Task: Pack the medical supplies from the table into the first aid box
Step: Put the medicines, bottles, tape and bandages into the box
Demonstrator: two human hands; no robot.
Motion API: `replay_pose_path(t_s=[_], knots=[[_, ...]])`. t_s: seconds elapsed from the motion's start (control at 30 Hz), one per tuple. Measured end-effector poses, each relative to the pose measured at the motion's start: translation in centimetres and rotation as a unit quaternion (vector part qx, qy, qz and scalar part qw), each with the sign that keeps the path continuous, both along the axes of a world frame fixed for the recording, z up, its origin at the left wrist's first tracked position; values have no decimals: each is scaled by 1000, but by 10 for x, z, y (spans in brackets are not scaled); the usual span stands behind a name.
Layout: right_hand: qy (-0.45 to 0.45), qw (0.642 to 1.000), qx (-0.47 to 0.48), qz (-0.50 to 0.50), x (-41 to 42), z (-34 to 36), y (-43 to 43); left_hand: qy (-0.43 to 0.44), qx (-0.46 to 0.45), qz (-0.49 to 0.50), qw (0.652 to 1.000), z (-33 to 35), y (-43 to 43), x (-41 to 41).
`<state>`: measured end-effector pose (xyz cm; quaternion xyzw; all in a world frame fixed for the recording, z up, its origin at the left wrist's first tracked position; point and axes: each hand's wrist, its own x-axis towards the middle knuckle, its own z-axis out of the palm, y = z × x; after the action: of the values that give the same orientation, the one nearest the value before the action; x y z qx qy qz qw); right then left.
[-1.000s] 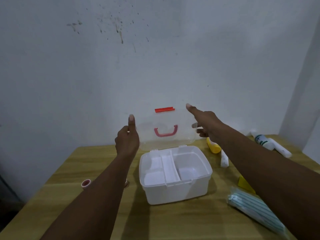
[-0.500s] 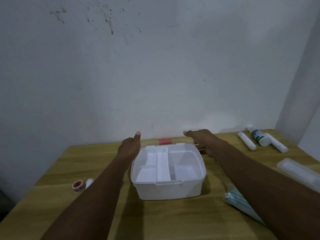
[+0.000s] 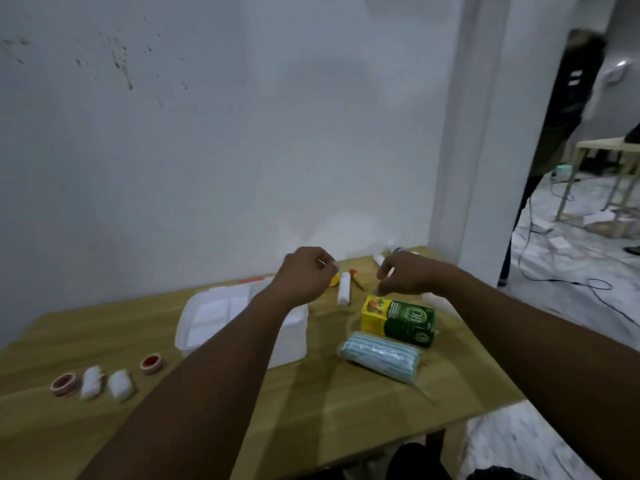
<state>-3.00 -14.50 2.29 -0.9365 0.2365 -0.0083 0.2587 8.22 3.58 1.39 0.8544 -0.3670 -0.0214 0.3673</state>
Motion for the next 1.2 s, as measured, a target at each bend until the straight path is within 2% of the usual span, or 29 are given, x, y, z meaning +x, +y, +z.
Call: replay_pose_path(t_s=[0.2,0.4,0.63,0.8,0.9,1.03,1.1,1.2], knots=[[115,989,-96,7,-24,-39,-14,1,108,-73,991,-28,-39,-24],[62,995,-76,12,-19,-54,-29,-19,152,-86,984,-34,-40,-22],[-52,989,-116,68,13,24,-14,-70,89,-12,994,21,5,7],[-53,975,-157,149,47,63,46,-79,56,67,993,44,73,35],[-18,950,-241,199,67,55,89,-85,61,115,988,30,113,48],[-3,890,-385,244,87,26,129,-68,65,163,982,-7,149,60],[-2,881,-398,256,98,11,142,-56,72,180,980,-22,160,66],[4,896,-357,263,115,-5,152,-39,61,194,978,-37,169,73]])
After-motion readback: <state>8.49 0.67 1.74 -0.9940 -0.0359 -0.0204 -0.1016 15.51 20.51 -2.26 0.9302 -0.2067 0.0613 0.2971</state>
